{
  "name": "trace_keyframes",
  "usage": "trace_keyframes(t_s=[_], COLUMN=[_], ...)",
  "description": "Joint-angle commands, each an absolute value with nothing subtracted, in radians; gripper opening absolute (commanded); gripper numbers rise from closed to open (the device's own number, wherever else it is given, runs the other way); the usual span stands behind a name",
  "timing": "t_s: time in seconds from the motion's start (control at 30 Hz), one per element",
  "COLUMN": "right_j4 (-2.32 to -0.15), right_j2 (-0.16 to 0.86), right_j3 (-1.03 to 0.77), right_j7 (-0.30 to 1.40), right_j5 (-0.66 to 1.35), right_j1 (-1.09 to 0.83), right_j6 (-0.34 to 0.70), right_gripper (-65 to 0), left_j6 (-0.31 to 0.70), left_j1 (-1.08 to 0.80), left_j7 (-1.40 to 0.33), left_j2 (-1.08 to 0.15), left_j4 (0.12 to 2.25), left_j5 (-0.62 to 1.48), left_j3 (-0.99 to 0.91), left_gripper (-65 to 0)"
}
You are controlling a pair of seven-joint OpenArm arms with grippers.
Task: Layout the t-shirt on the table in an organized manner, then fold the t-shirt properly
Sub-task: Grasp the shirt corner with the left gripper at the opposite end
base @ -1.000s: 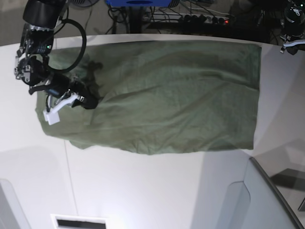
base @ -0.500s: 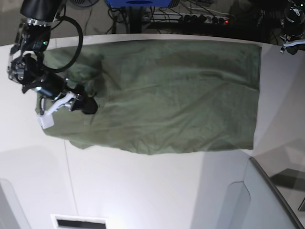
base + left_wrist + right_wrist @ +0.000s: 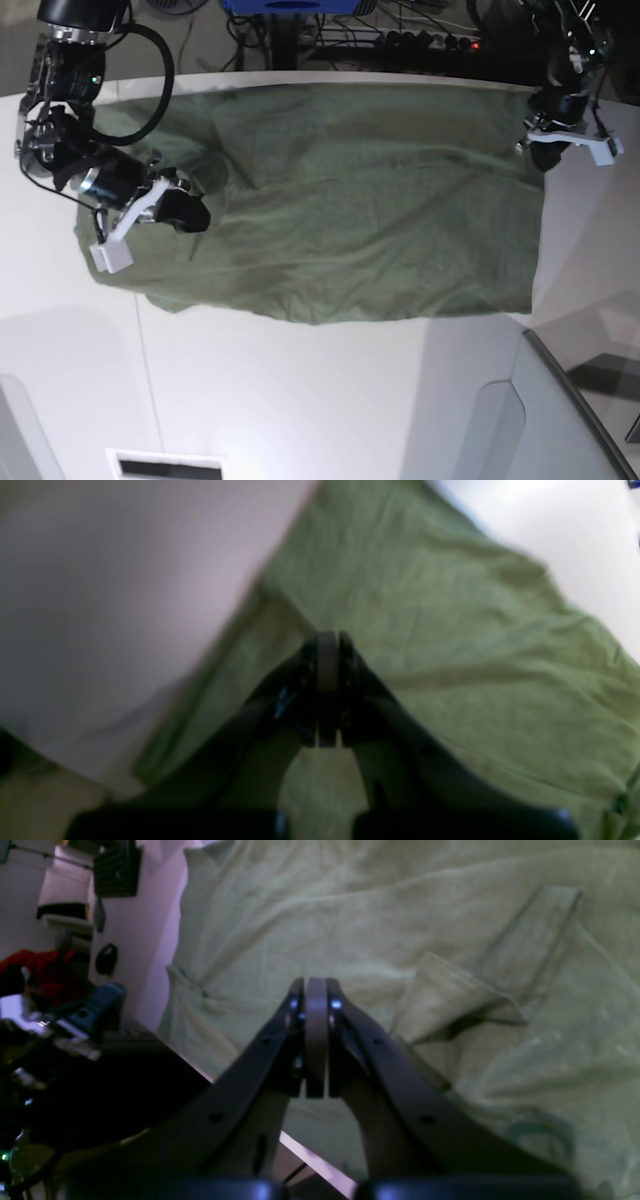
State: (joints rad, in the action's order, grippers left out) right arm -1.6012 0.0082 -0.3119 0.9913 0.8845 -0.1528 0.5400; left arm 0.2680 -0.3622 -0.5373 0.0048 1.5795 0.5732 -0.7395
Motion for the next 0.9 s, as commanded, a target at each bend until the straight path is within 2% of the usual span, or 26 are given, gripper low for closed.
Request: trace_keyframes(t_s=[0.0,0.07,0.17,0.3,0.4,0.57,0.73,0.87], right_j4=[-1.616,-1.616,-1.581,-1.412,-1.316,-1.300,-1.228,-1.138], right_j2=[0.024,0.025,0.038,0.113,0.170,0.179,0.176,0.173], right_j3=[-0.341,-0.390,-0.495,-0.585,-0.582,-0.572,-0.417,-0.389], right_j7=[0.974,0.972,0.972,0.946,0.905,0.886,0.828,0.742], right_j5=[0.909,0.909,0.908,0.908,0.908,0.906,0.785,0.713], right_j1=[-0.150,-0.154,-0.154,-0.114,-0.104,-0.085,0.010,0.051], right_j6=[0.550,0.547,0.545,0.549,0.550,0.552,0.552,0.549], right_gripper=[-62.1,-64.5,-64.7,-64.7,-64.7,-64.7,-64.7,-64.7], left_j6=[0.278,0.278,0.278,0.278,0.278,0.278,0.278,0.274], left_j1=[-0.355,-0.346,-0.344,-0.349,-0.372,-0.394,-0.302,-0.243], left_j7=[-0.516,-0.516,-0.515,-0.506,-0.432,-0.398,-0.400,-0.400], left_j2=[-0.019,-0.031,-0.064,-0.107,-0.117,-0.125,-0.120,-0.125], left_j4=[1.570,1.518,1.437,1.357,1.349,1.392,1.403,1.379], left_j5=[0.588,0.588,0.588,0.588,0.588,0.593,0.588,0.587], left_j3=[-0.737,-0.736,-0.737,-0.739,-0.739,-0.737,-0.700,-0.651], left_gripper=[-65.0,-65.0,-65.0,-65.0,-65.0,-65.0,-65.0,-65.0])
